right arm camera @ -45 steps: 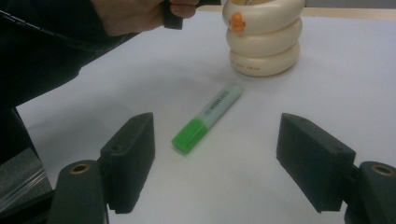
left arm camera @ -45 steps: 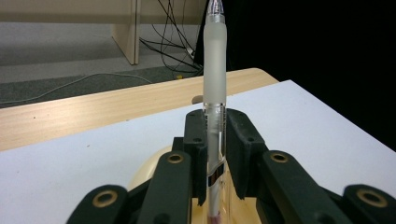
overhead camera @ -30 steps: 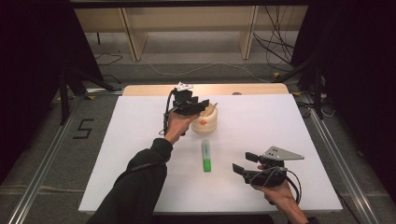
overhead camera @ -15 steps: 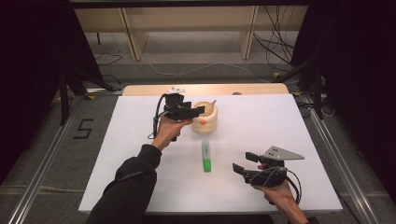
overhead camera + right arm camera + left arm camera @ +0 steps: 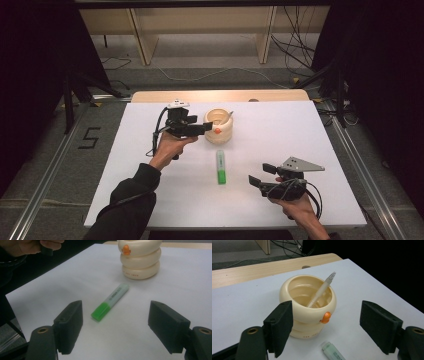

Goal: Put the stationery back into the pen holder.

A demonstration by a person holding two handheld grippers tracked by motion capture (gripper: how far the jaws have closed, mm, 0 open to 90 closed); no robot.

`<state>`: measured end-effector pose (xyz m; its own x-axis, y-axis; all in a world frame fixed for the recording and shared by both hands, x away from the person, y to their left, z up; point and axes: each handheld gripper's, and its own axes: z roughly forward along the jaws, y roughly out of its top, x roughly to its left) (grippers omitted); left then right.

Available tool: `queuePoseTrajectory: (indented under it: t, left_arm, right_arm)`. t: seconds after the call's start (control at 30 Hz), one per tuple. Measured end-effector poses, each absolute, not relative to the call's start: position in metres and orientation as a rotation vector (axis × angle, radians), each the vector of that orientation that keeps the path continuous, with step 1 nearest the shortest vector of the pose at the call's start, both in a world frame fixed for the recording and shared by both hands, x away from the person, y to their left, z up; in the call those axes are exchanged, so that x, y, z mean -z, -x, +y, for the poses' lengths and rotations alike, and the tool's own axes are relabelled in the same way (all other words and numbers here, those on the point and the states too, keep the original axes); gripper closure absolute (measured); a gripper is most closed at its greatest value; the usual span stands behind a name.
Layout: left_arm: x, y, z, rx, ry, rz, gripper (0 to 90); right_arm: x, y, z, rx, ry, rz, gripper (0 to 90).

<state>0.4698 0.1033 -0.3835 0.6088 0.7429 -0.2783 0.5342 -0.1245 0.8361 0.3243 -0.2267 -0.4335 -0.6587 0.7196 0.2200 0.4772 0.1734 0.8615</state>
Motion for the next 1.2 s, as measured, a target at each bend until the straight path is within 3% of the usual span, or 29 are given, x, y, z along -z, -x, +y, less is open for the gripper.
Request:
queuePoseTrajectory:
  t: [0.57,1.2]
  left_arm:
    - [0.393,-0.435,0.114,-0.232,-1.867,0.988,22.5]
    - [0.404,-0.391,0.137,-0.293,-1.813,0.935,20.3]
  right_arm:
    - [0.434,-0.325,-0.225,-1.459,-1.166,2.218,28.9]
    - [0.439,-0.327,-0.219,-1.424,-1.185,2.226,30.4]
